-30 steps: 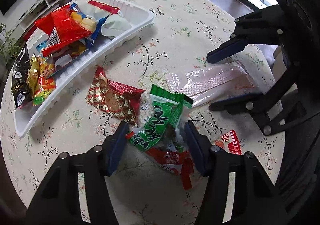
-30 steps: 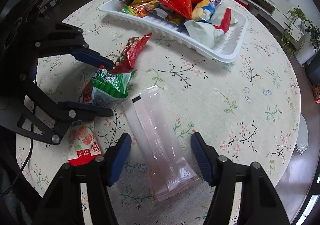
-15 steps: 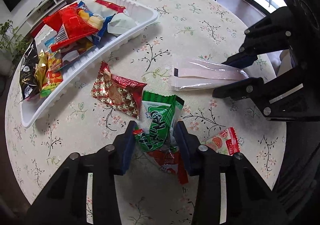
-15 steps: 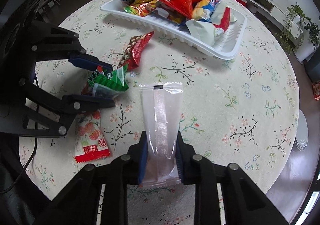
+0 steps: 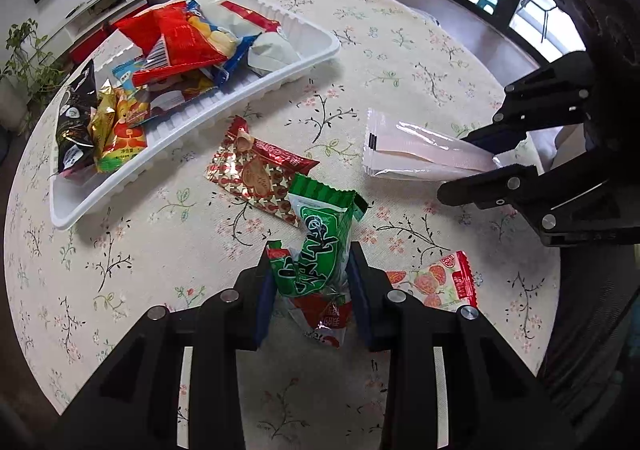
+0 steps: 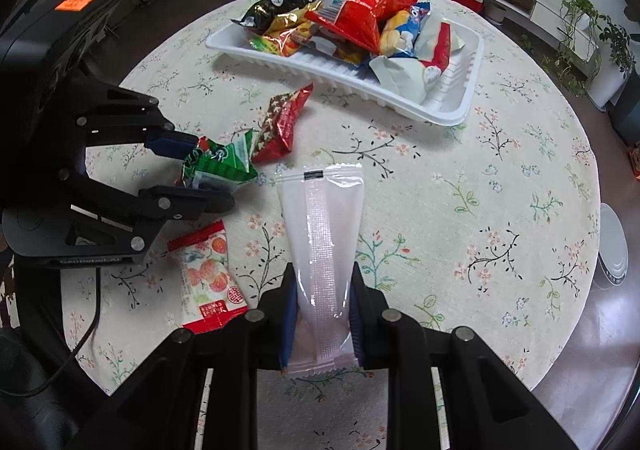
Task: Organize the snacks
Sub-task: 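Grasp the green snack bag with the left tool while the right tool grasps the pink bar, then carry the green bag and pink bar with both tools into the tray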
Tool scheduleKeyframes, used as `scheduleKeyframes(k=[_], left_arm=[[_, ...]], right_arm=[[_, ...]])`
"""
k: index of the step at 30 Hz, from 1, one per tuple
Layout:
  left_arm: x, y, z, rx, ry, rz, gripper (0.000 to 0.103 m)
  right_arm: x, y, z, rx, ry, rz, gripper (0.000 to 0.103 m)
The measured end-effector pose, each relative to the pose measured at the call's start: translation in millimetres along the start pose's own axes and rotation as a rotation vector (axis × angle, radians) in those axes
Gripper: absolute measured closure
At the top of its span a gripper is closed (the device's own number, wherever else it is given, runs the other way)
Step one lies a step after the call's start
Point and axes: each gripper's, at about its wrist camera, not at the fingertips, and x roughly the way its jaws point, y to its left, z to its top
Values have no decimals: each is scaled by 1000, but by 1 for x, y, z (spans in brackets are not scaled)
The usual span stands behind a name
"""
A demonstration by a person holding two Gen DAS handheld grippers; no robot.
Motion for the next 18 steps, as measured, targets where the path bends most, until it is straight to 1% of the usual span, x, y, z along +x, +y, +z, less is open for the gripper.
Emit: scheduleKeyframes(k=[8, 14, 18], left_arm=[[-29, 16, -13, -82, -77, -62, 72], [-55, 44, -15, -176, -145, -96, 72], [-72, 63, -14, -221, -182, -95, 72]], right_arm=[[-11, -4, -3, 71, -46, 47, 79], [-16, -7, 0, 142, -79, 91, 79], [-24, -10, 9, 182, -103, 115, 79]])
